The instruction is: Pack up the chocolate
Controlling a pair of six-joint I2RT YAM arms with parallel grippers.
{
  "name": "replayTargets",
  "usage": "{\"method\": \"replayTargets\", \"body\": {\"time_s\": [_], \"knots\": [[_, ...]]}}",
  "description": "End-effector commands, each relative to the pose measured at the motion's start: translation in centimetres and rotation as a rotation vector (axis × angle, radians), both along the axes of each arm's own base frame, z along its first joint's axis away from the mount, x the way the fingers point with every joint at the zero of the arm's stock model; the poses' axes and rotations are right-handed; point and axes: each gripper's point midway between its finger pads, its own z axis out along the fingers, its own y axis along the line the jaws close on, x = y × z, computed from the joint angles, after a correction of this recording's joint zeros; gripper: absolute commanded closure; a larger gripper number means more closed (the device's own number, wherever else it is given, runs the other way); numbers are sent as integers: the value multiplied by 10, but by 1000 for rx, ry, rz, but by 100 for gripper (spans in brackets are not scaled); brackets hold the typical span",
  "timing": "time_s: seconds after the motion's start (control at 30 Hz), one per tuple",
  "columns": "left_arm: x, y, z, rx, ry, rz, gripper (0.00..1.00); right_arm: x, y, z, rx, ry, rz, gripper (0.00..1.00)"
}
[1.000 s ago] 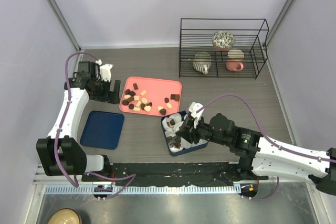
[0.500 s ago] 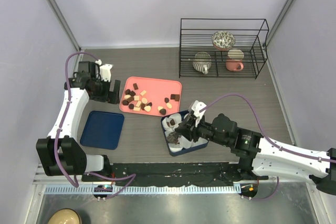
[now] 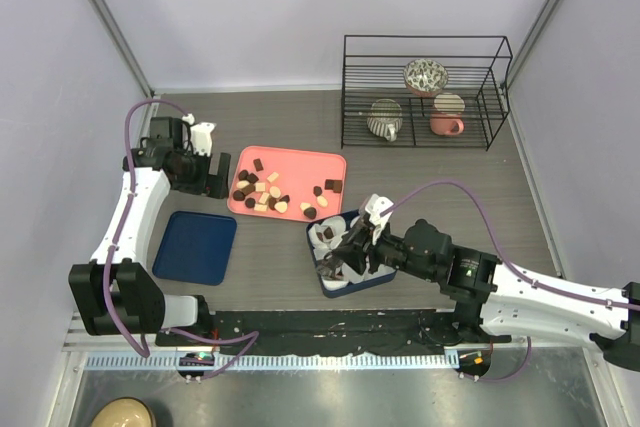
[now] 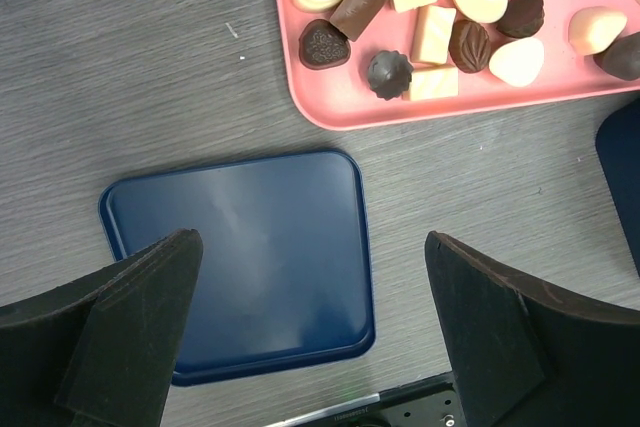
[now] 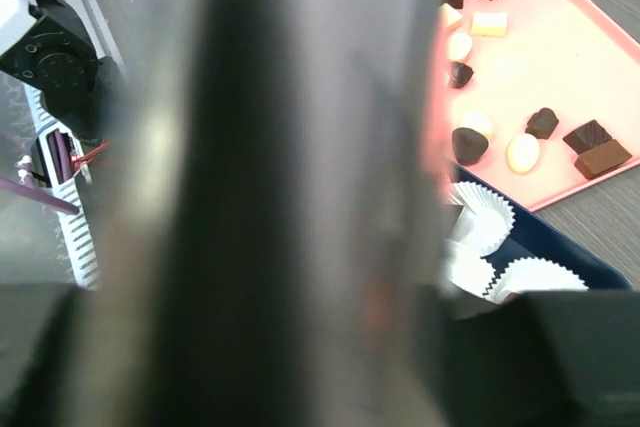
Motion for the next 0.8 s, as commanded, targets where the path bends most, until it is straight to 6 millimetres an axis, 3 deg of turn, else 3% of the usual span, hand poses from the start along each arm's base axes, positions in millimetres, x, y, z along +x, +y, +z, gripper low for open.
{"method": "replayTargets", "body": {"time_s": [0.0, 0.17, 0.23, 0.37, 0.43, 0.47, 0.53, 0.67, 0.7, 0.77], "knots": [[7, 1, 19, 8, -58, -3, 0, -3, 6, 21, 73, -15, 15, 50], [6, 0, 19, 8, -59, -3, 0, 1, 7, 30, 74, -46, 8, 48], [6, 1, 19, 11, -61, -3, 0, 5, 8, 42, 85, -73, -5, 52], [7, 0, 20, 4, -68, 0, 0, 22, 20, 73, 81, -202, -30, 59], [8, -1, 22, 0, -72, -1, 0, 34, 28, 100, 108, -277, -59, 62], [9, -1, 22, 1, -73, 1, 0, 42, 36, 97, 70, -317, -65, 63], [10, 1, 22, 5, -74, 5, 0, 54, 47, 119, 111, -376, -85, 64], [11, 0, 23, 4, -73, 2, 0, 94, 75, 127, 158, -385, -74, 64], [11, 0, 24, 4, -77, 1, 0, 119, 82, 120, 152, -362, -98, 64], [12, -1, 23, 0, -73, -1, 0, 132, 96, 124, 179, -387, -66, 64]]}}
